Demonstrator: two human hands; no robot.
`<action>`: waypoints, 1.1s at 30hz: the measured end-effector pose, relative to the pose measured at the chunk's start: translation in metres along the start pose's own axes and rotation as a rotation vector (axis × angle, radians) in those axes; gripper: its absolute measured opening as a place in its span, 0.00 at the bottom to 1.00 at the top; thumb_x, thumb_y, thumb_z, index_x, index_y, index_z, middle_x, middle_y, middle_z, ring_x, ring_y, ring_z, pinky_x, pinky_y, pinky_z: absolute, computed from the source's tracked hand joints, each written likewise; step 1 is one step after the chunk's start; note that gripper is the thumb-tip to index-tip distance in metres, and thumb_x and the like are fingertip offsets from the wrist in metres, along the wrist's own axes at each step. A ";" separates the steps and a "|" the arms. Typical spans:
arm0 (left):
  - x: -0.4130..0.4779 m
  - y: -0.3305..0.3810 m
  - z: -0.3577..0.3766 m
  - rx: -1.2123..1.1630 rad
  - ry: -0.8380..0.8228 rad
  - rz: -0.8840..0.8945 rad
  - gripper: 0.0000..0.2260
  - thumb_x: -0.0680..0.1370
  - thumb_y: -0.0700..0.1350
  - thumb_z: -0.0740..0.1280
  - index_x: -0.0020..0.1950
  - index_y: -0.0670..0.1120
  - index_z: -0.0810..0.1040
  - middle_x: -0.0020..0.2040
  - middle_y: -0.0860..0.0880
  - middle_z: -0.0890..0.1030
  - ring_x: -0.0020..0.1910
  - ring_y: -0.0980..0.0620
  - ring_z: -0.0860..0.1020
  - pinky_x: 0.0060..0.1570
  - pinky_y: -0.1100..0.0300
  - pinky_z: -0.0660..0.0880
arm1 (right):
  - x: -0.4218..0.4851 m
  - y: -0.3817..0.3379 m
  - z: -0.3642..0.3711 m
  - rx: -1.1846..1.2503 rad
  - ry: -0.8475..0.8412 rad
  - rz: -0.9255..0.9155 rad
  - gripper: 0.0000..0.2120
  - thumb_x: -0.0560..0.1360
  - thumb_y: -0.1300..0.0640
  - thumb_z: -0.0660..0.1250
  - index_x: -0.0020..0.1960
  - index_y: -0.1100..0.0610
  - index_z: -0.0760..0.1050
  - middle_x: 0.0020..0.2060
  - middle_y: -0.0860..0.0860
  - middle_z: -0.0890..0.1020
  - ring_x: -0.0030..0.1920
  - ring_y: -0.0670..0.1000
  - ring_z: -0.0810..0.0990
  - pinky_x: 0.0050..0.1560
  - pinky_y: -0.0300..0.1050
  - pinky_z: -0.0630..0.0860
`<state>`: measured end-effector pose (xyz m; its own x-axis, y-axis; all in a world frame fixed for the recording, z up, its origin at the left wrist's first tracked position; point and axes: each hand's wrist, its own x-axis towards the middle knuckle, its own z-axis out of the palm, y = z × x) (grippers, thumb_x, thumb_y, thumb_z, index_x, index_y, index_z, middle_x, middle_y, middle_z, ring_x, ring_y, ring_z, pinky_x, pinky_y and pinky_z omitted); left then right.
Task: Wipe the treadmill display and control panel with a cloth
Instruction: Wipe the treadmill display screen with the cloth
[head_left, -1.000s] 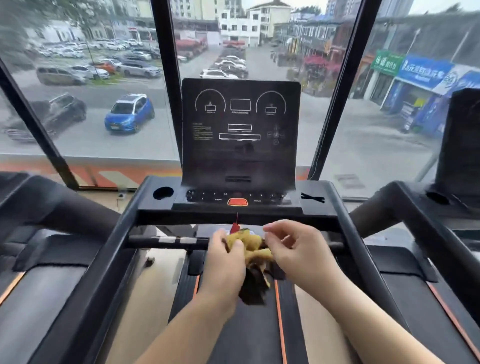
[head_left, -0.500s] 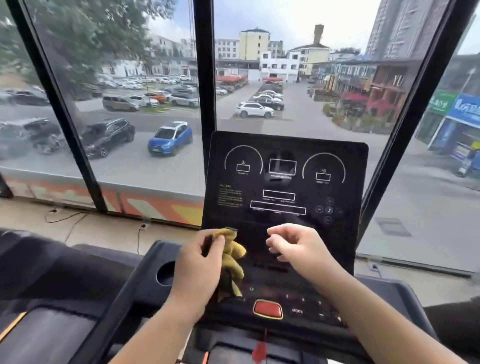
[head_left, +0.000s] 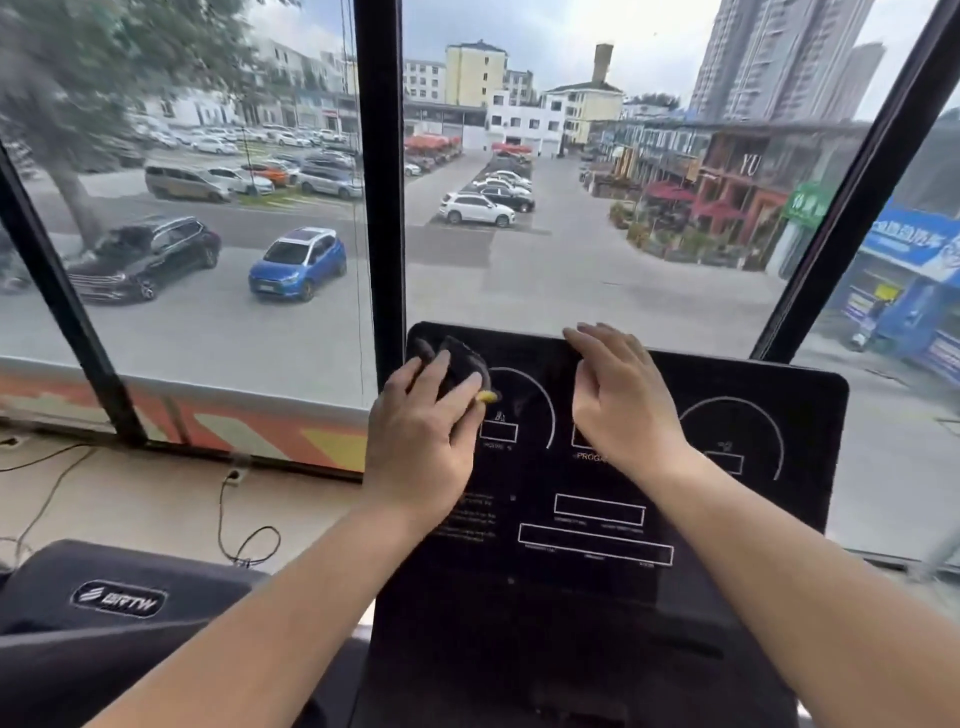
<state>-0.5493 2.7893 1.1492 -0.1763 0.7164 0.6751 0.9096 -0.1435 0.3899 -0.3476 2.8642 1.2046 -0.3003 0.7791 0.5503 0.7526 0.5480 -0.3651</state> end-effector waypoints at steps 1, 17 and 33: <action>-0.009 -0.008 0.012 0.120 -0.101 0.025 0.16 0.83 0.52 0.64 0.71 0.54 0.78 0.78 0.47 0.70 0.78 0.41 0.61 0.77 0.39 0.58 | 0.002 0.007 0.003 -0.005 -0.005 0.016 0.22 0.82 0.62 0.60 0.74 0.54 0.73 0.73 0.49 0.75 0.77 0.51 0.67 0.81 0.46 0.55; -0.059 -0.028 0.066 0.326 -0.331 0.378 0.34 0.84 0.65 0.48 0.84 0.45 0.53 0.84 0.39 0.49 0.83 0.40 0.42 0.81 0.42 0.46 | 0.005 0.017 0.040 -0.098 0.259 -0.028 0.19 0.79 0.59 0.64 0.70 0.54 0.78 0.61 0.49 0.80 0.66 0.54 0.74 0.78 0.51 0.61; -0.069 -0.064 0.070 0.379 -0.337 0.867 0.27 0.85 0.59 0.54 0.83 0.53 0.60 0.83 0.44 0.58 0.83 0.42 0.51 0.81 0.44 0.48 | 0.004 0.008 0.039 0.012 0.217 0.059 0.21 0.79 0.62 0.63 0.70 0.53 0.78 0.64 0.48 0.78 0.69 0.46 0.67 0.78 0.56 0.61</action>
<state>-0.5691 2.7972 1.0335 0.6662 0.6320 0.3959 0.7436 -0.5228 -0.4167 -0.3653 2.8839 1.1749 -0.1216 0.7271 0.6757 0.7580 0.5075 -0.4097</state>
